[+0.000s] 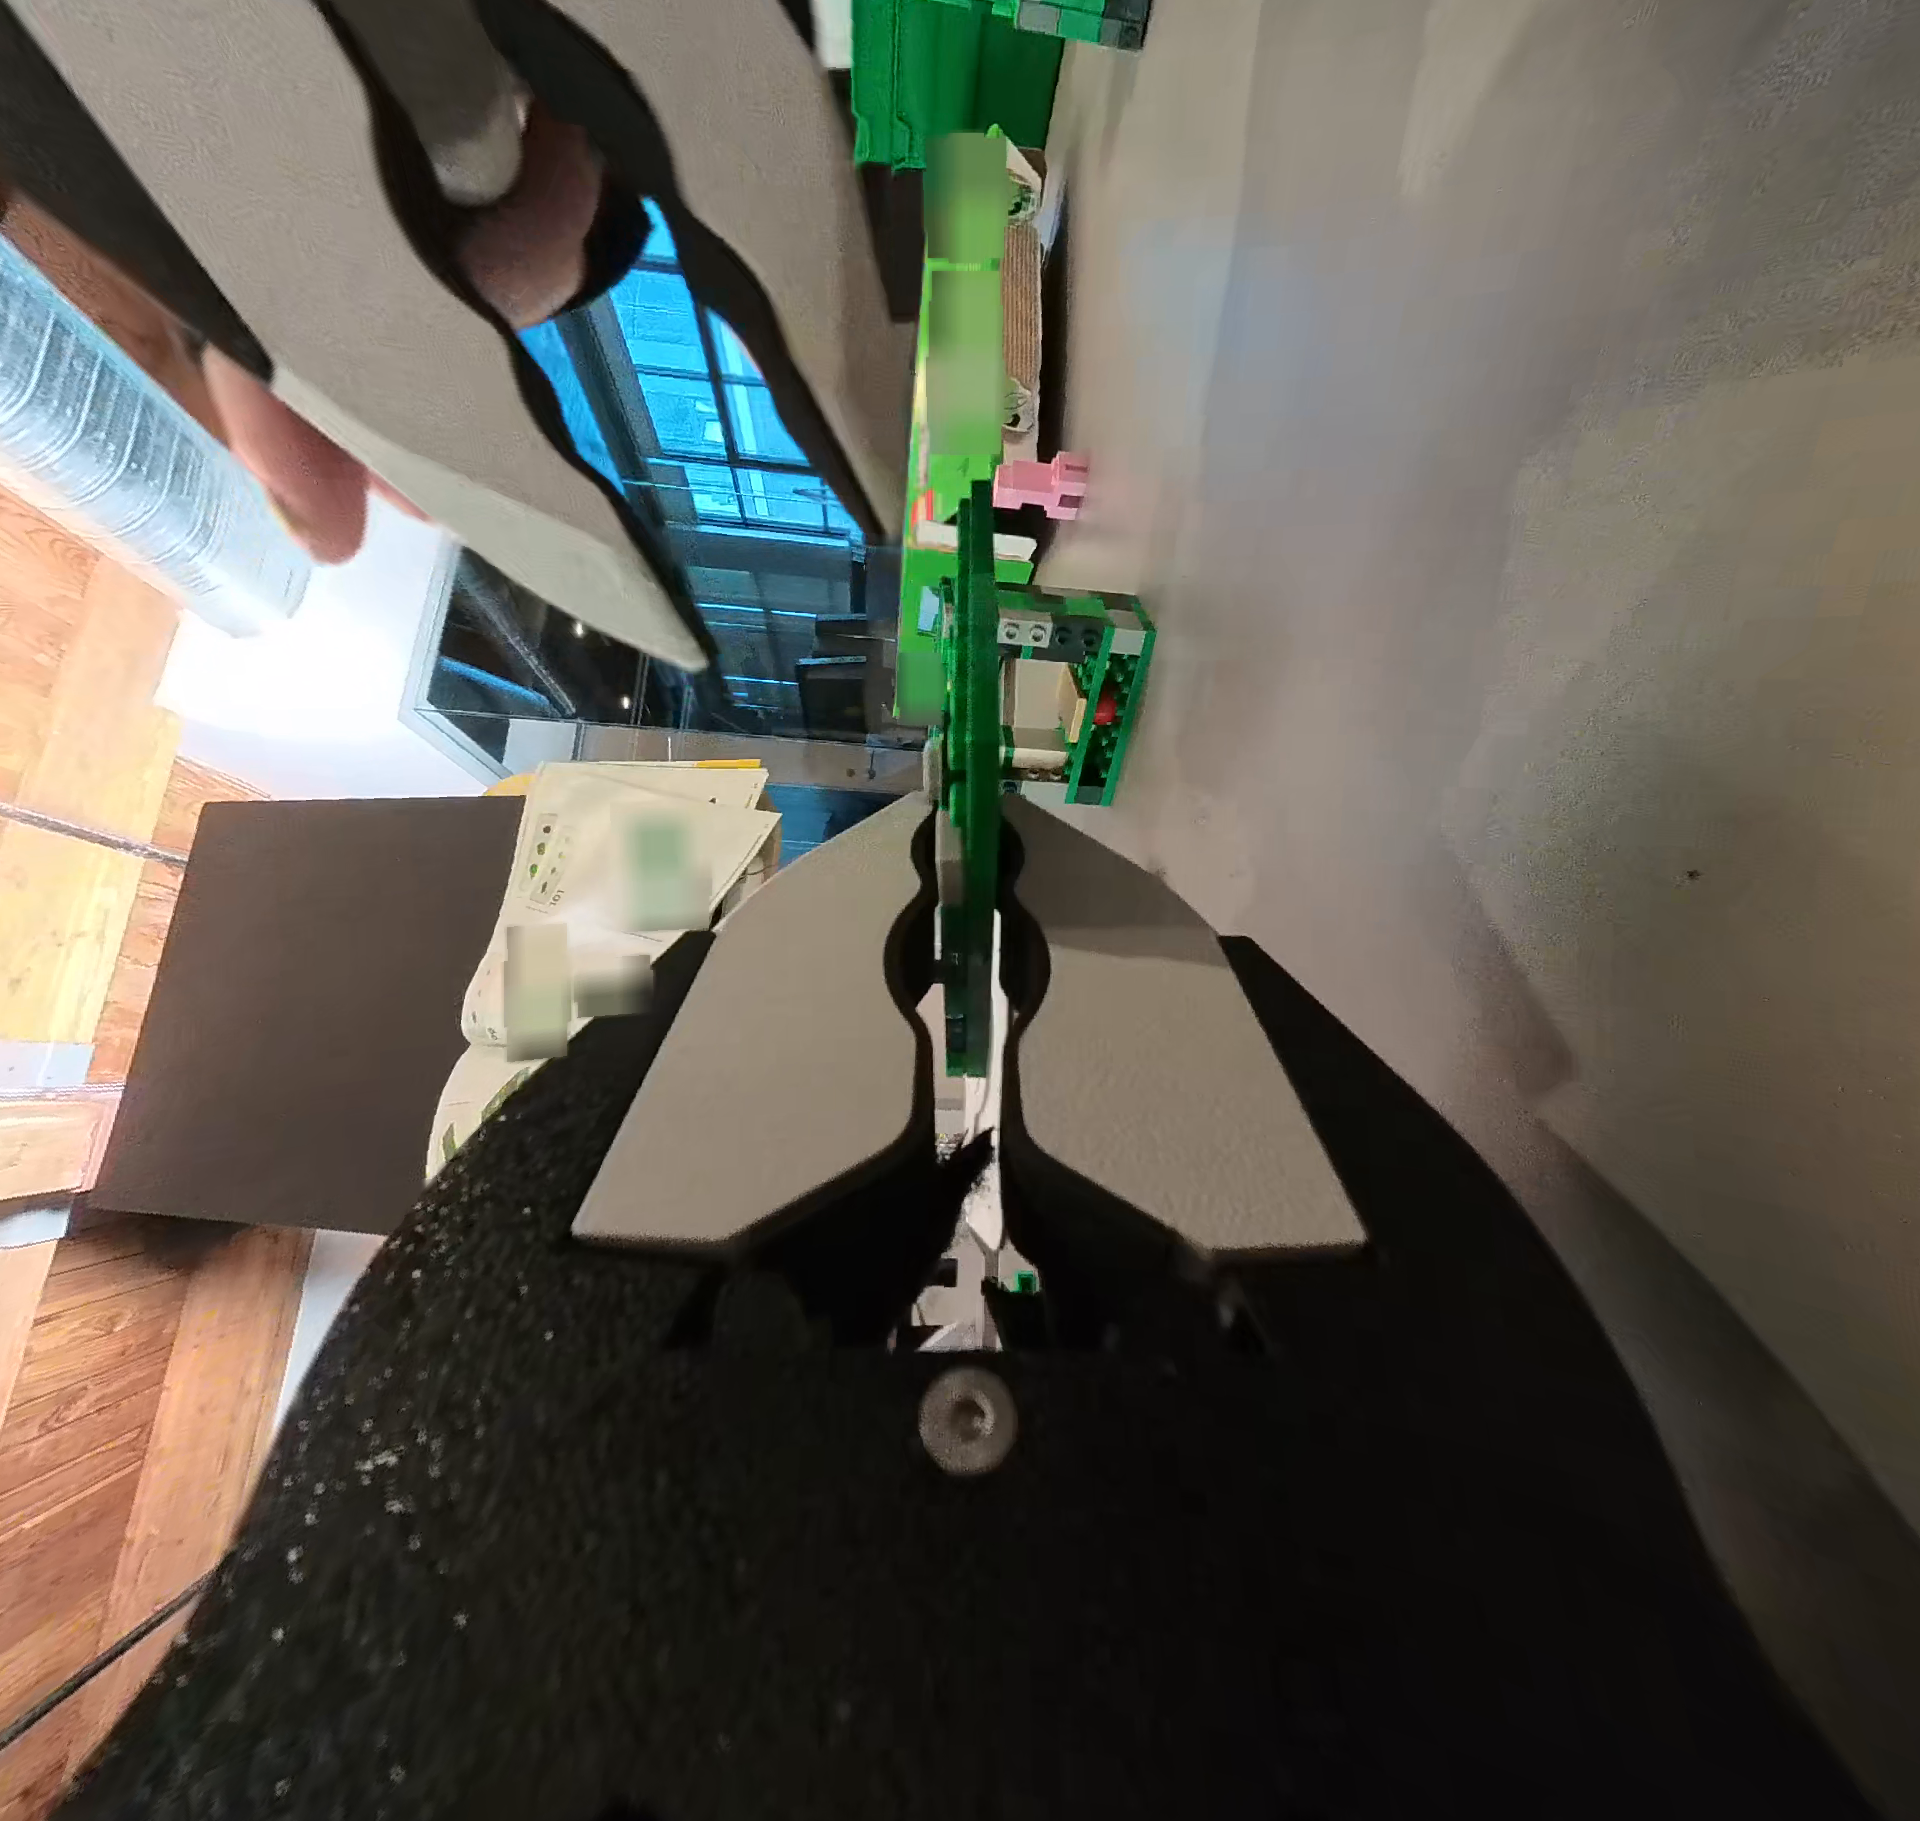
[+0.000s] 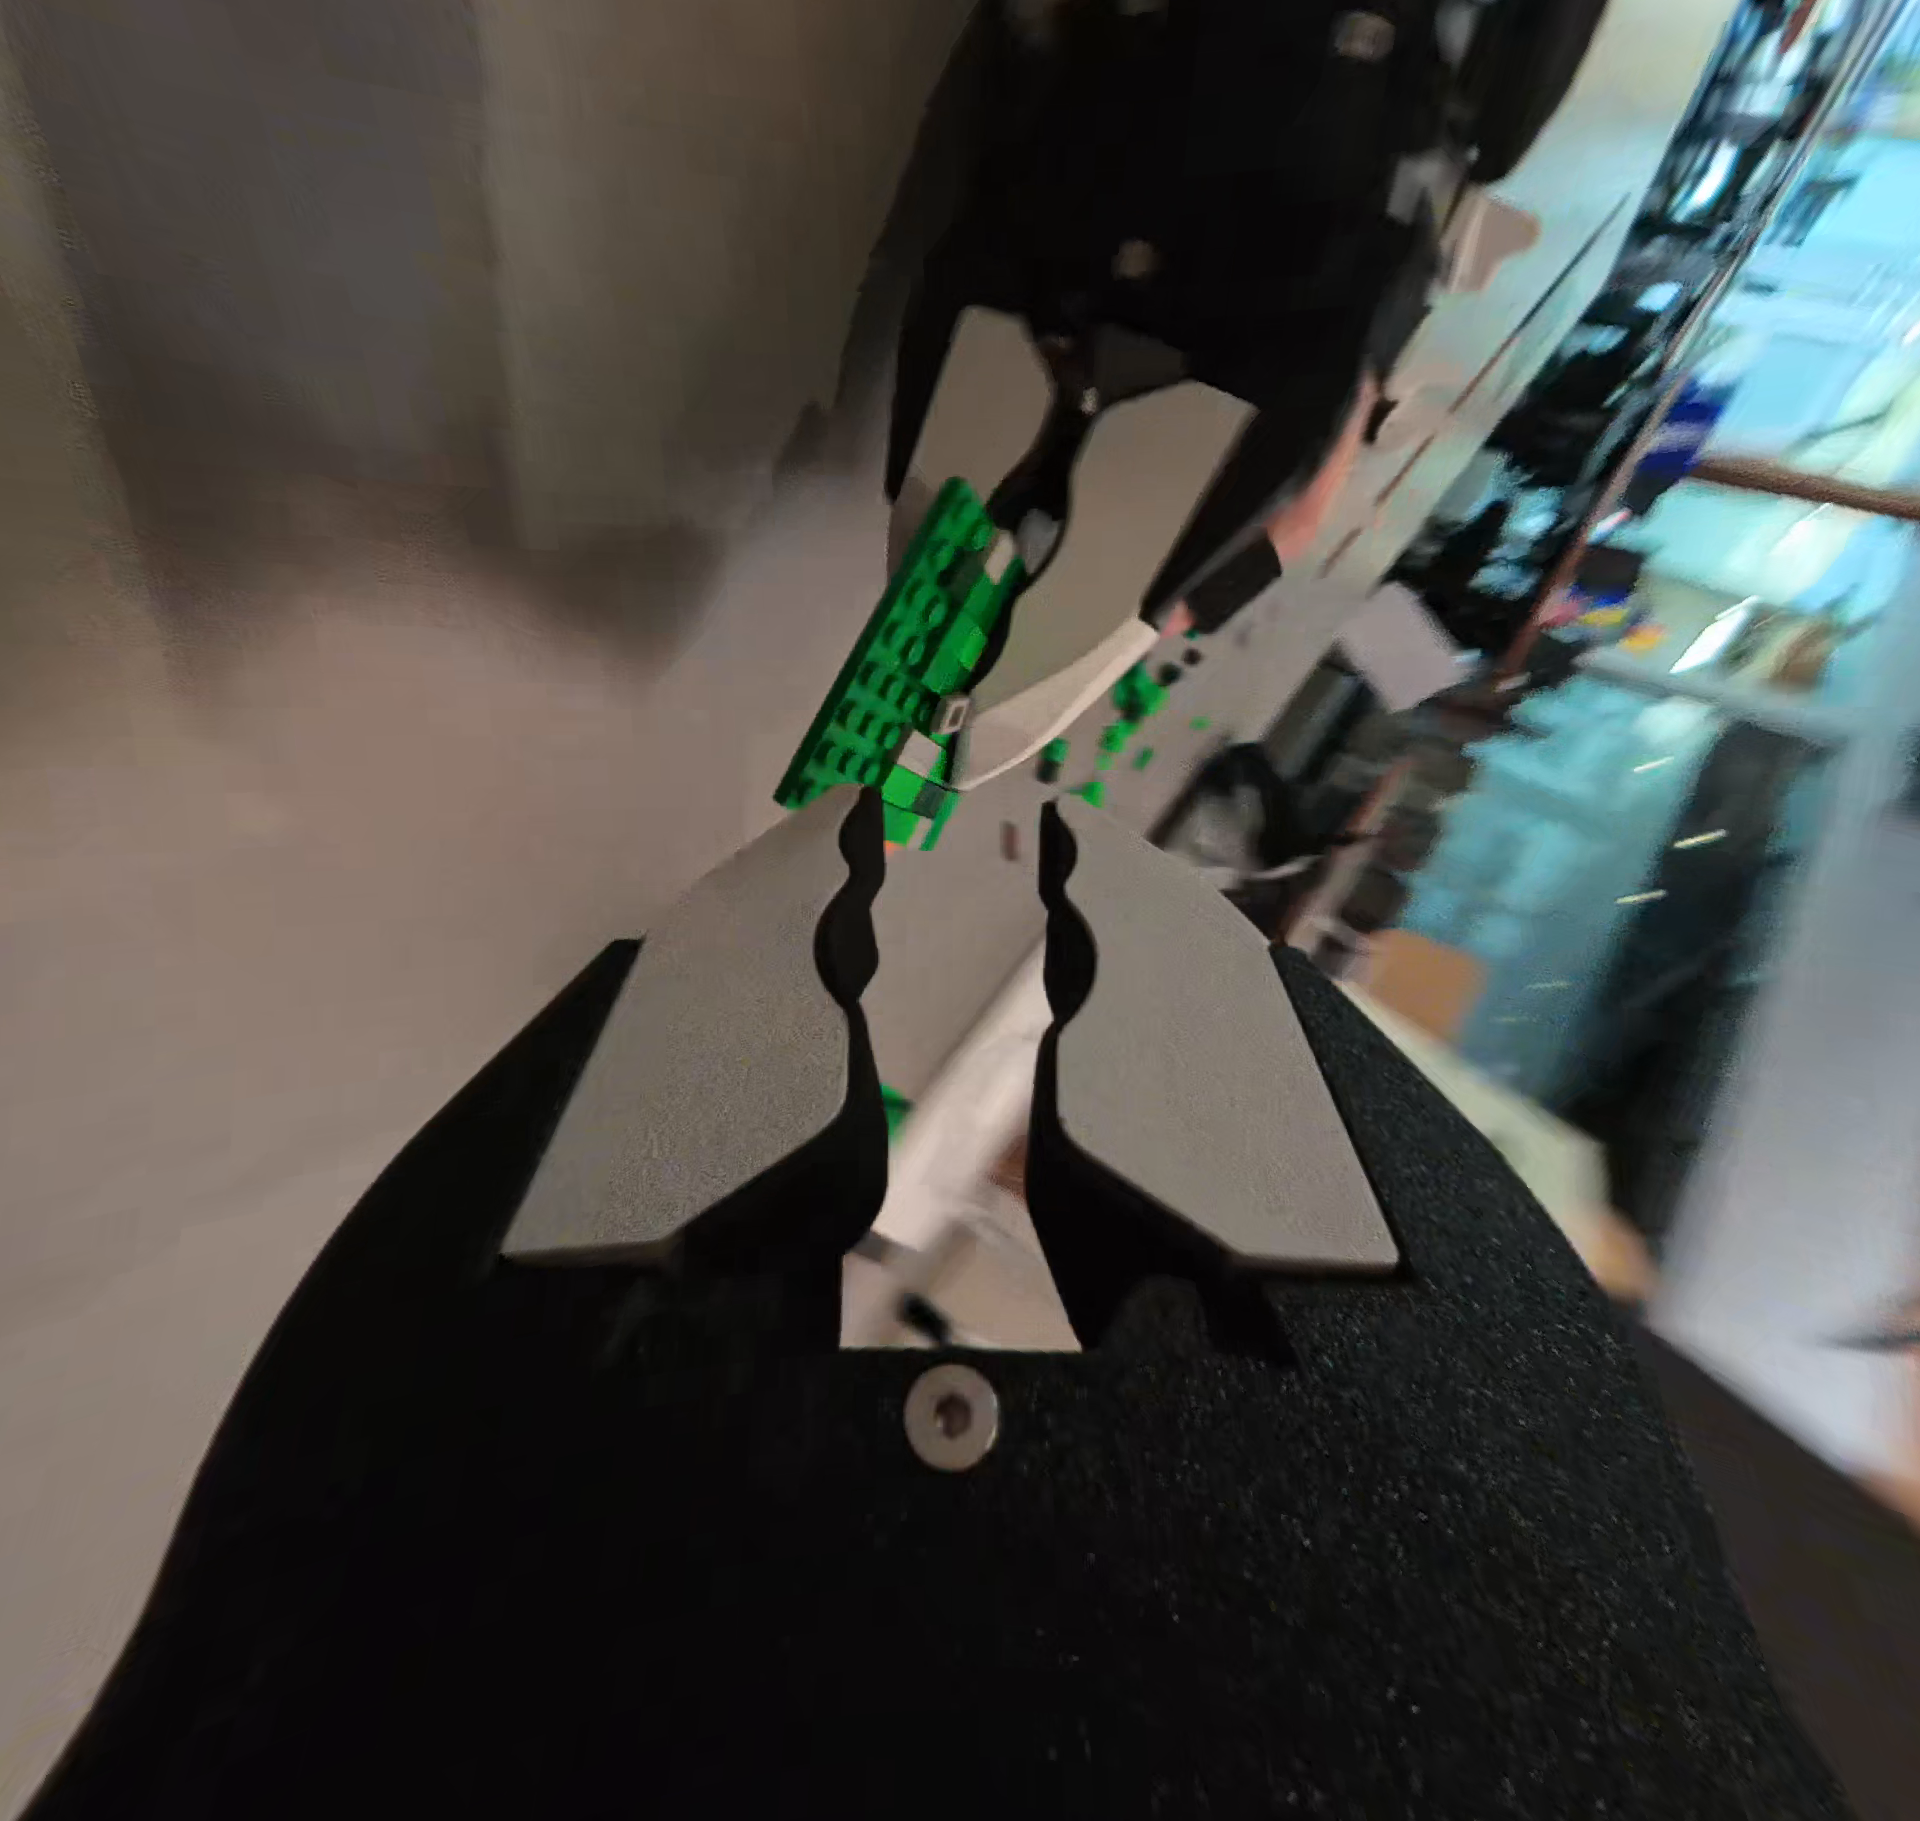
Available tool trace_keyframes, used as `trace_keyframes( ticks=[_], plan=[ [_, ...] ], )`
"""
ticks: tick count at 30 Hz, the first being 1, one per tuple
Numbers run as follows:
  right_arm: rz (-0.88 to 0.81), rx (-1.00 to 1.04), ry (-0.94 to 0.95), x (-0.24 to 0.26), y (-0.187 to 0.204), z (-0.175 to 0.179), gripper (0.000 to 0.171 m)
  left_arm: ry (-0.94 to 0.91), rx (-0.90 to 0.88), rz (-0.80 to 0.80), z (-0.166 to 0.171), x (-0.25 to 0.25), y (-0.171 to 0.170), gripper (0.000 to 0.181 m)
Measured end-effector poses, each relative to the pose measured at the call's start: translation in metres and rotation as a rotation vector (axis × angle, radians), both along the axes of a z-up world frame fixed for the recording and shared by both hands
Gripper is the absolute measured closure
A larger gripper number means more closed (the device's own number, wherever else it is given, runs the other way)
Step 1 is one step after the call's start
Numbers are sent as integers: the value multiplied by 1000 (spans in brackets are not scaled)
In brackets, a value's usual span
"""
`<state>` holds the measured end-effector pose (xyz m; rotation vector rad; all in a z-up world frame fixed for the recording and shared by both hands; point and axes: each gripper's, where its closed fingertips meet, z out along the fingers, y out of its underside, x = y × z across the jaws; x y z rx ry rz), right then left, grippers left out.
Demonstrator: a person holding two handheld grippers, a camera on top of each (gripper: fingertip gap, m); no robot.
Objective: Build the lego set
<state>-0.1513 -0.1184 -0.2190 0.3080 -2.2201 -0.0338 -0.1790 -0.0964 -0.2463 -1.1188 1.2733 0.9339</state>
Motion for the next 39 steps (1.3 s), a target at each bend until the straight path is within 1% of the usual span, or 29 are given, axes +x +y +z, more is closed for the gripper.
trace_keyframes(
  ticks=[2, 4, 6, 8, 9, 11, 13, 18, 20, 21, 26, 31, 33, 39],
  plan=[
    [-137, -305, -122, 5, -4, 2, 146, 8, 2, 0, 0, 0, 0, 175],
    [-248, -537, -221, 5, -9, 2, 146, 11, 3, 1, 0, 1, 0, 176],
    [-399, -702, -202, -8, -4, 3, 158, 10, 12, 13, 1, -1, 1, 175],
    [-599, -824, -249, -16, 5, -8, 161, 11, 30, 42, 5, -4, 2, 176],
    [-651, -908, -300, -18, 3, -12, 161, 15, 45, 63, 7, -7, 3, 176],
    [-678, -1074, -370, -22, -5, -13, 161, 30, 61, 97, 9, -10, 5, 175],
    [-711, -1138, -378, -27, -2, -12, 158, 44, 67, 113, 9, -11, 5, 175],
    [-748, -1095, -347, -32, 1, -16, 158, 53, 59, 127, 8, -14, 7, 175],
    [-750, -1059, -353, -31, 1, -19, 162, 64, 54, 128, 6, -13, 7, 175],
    [-747, -1036, -359, -31, 0, -20, 164, 70, 51, 126, 5, -12, 7, 175],
    [-714, -881, -425, -23, 6, -19, 164, 83, 52, 126, 5, -12, 7, 176],
    [-557, -713, -363, -22, 6, -11, 164, 81, 53, 120, 5, -10, 7, 176],
    [-547, -706, -362, -22, 3, -13, 164, 77, 56, 117, 6, -9, 6, 176],
    [-594, -754, -389, -23, 3, -20, 163, 75, 59, 115, 7, -9, 6, 176]
  ],
)
